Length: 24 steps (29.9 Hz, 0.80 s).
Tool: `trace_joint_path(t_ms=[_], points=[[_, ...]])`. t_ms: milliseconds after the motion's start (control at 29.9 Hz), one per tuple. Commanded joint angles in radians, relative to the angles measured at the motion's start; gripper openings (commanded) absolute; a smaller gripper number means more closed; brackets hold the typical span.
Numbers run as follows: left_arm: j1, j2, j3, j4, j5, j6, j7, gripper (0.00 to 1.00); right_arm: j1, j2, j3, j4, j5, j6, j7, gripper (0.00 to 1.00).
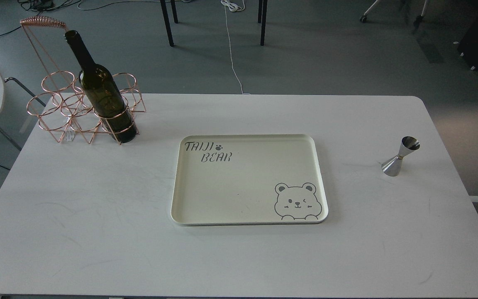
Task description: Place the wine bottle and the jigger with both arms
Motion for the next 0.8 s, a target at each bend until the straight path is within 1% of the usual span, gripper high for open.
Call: trace_joint_path(t_ms=[0, 167, 334, 434, 534, 635, 768], points=[[0.032, -0.006, 0.000, 0.046, -0.256, -0.049, -0.001, 0.98, -0.013, 0.010, 0.001, -0.045, 0.055, 0.009, 0.000, 0.99], [0.111, -0.013, -0.003, 0.077, -0.549, -0.150, 0.000, 0.98, -0.082, 0.015, -0.006, -0.046, 0.211, 0.014, 0.000, 0.99], [0.202, -0.042, -0.014, 0.104, -0.784, -0.242, 0.003, 0.98, -0.132, 0.070, 0.003, -0.046, 0.234, 0.015, 0.000, 0.99], [0.257, -0.066, -0.034, 0.126, -0.891, -0.295, 0.005, 0.98, -0.150, 0.094, 0.010, -0.048, 0.286, 0.017, -0.065, 0.99], [0.311, -0.106, -0.084, 0.146, -0.957, -0.353, 0.009, 0.98, -0.184, 0.099, 0.017, -0.048, 0.429, 0.053, -0.127, 0.99], [0.374, -0.134, -0.165, 0.146, -0.970, -0.396, 0.011, 0.98, -0.202, 0.119, 0.015, -0.048, 0.521, 0.093, -0.154, 0.99], [0.449, -0.164, -0.282, 0.144, -0.968, -0.437, 0.014, 0.98, -0.234, 0.163, 0.020, -0.046, 0.543, 0.093, -0.165, 0.99]])
